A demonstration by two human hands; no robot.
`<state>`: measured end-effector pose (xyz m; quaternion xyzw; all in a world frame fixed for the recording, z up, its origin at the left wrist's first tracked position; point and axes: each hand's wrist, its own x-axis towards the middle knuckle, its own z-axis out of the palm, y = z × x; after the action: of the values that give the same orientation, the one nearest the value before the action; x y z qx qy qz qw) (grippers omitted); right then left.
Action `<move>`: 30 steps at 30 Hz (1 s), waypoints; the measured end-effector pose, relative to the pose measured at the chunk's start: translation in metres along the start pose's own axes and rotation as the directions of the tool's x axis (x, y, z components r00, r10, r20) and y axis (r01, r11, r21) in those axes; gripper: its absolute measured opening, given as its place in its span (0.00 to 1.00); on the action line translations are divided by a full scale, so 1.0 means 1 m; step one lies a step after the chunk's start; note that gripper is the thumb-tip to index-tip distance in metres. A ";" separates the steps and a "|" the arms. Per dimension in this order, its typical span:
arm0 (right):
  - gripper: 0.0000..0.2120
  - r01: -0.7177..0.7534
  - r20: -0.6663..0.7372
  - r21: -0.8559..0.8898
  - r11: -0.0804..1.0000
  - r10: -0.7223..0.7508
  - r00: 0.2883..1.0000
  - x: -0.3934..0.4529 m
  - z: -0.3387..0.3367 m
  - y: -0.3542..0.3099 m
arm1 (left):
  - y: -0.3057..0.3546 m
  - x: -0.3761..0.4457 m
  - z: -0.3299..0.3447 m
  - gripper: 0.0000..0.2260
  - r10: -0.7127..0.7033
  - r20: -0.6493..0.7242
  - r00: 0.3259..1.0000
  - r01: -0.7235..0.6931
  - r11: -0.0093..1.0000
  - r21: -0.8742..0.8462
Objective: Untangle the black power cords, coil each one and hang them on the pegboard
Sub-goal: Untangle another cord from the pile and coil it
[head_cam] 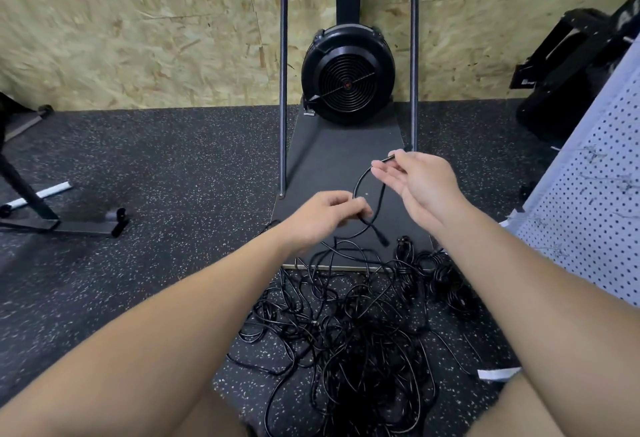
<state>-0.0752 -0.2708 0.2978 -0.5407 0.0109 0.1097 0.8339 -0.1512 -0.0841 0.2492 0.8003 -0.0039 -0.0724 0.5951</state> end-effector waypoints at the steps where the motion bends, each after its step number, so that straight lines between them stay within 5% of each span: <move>1: 0.06 0.003 -0.015 0.031 1.000 -0.002 1.000 0.000 -0.001 -0.001 | 0.000 0.000 0.000 0.08 0.041 -0.028 0.999 -0.040 0.999 0.008; 6: 0.09 -0.027 -0.037 0.098 0.995 0.031 0.999 -0.008 -0.013 -0.010 | -0.006 -0.003 -0.011 0.14 0.100 -0.145 0.984 -0.095 0.995 0.042; 8: 0.09 -0.094 -0.041 -0.141 0.986 0.089 0.995 -0.016 -0.020 -0.014 | -0.005 -0.005 -0.014 0.09 0.092 -0.181 0.979 -0.099 0.995 -0.031; 10: 0.08 -0.100 -0.035 -0.554 0.826 0.097 0.995 -0.022 -0.028 -0.011 | -0.002 -0.006 -0.018 0.12 0.054 -0.205 0.977 -0.077 0.991 -0.107; 12: 0.08 0.032 0.020 -0.785 0.619 -0.027 0.999 -0.026 -0.031 -0.004 | 0.005 -0.009 -0.020 0.15 0.042 -0.198 0.979 -0.058 0.996 -0.074; 14: 0.04 0.234 0.155 -0.845 0.481 -0.198 0.968 -0.028 -0.028 -0.001 | 0.012 -0.014 -0.021 0.15 0.061 -0.157 0.986 -0.066 0.997 -0.028; 16: 0.12 0.419 0.369 -0.815 0.401 -0.198 0.908 -0.028 -0.020 0.002 | 0.019 -0.022 -0.020 0.14 0.083 -0.094 0.992 -0.087 0.995 -0.041; 19: 0.11 0.426 0.492 -0.766 0.480 0.012 0.871 -0.041 -0.007 0.008 | 0.026 -0.032 -0.020 0.10 0.144 -0.094 0.985 -0.154 0.982 -0.112; 23: 0.11 0.416 0.508 -0.669 0.615 -0.030 0.861 -0.054 0.008 0.008 | 0.026 -0.041 -0.024 0.09 0.116 -0.137 0.984 -0.148 0.956 -0.253; 27: 0.10 0.306 0.421 -0.515 0.801 -0.075 0.904 -0.055 0.018 0.001 | 0.012 -0.051 -0.026 0.06 0.130 -0.023 0.991 -0.128 0.990 0.050; 30: 0.11 0.267 0.380 -0.479 0.836 -0.078 0.922 -0.055 0.022 0.003 | 0.002 -0.054 -0.023 0.08 0.069 -0.058 0.996 -0.065 0.996 0.062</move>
<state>-0.1317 -0.2594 0.3115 -0.7172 -0.2150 0.1246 0.6510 -0.2014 -0.0576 0.2641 0.8190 -0.0152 -0.0282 0.5729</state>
